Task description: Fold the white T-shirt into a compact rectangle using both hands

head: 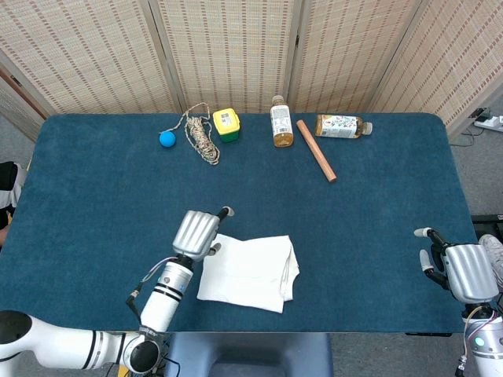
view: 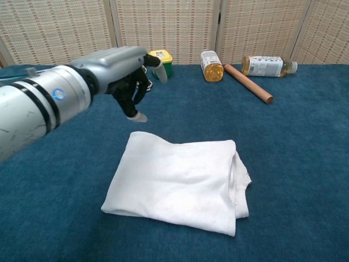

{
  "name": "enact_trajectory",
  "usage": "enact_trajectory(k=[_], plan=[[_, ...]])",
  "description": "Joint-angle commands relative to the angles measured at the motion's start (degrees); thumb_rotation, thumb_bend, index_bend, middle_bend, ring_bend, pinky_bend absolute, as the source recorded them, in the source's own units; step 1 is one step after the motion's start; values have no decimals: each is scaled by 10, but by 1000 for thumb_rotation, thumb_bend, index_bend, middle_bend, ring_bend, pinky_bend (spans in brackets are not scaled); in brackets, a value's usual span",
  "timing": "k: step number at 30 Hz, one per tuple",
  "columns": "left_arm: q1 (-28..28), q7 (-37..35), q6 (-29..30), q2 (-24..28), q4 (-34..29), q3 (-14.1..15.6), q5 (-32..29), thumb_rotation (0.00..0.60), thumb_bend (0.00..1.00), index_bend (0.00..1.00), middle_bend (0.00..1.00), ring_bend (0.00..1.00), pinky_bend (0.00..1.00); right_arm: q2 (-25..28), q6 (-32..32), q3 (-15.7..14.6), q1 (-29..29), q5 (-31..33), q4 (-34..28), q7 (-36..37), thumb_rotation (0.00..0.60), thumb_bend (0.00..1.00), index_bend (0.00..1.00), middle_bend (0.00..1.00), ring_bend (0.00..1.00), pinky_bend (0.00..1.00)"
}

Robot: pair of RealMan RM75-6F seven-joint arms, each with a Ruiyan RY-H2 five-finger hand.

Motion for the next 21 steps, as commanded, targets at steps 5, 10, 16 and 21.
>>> enact_trajectory(k=[5,10,16,21], plan=[[96,-119,35,81,9,63,92,600,216,329,634,504,681,23,-17,-13,3,-10,12,25,600,499,333,596,563,646],[144,-197,53,110,39,81,133,600,215,318,560,456,595,39,-38,-22,10,-16,33,46,600,499,307,389,333,434],[202,-281,80,143,92,104,184,600,215,290,441,327,483,43,-55,-24,13,-3,52,48,600,499,141,253,202,329],[244,-326,89,173,119,122,205,600,216,246,341,235,426,39,-56,-25,14,-3,66,62,600,499,86,186,156,313]])
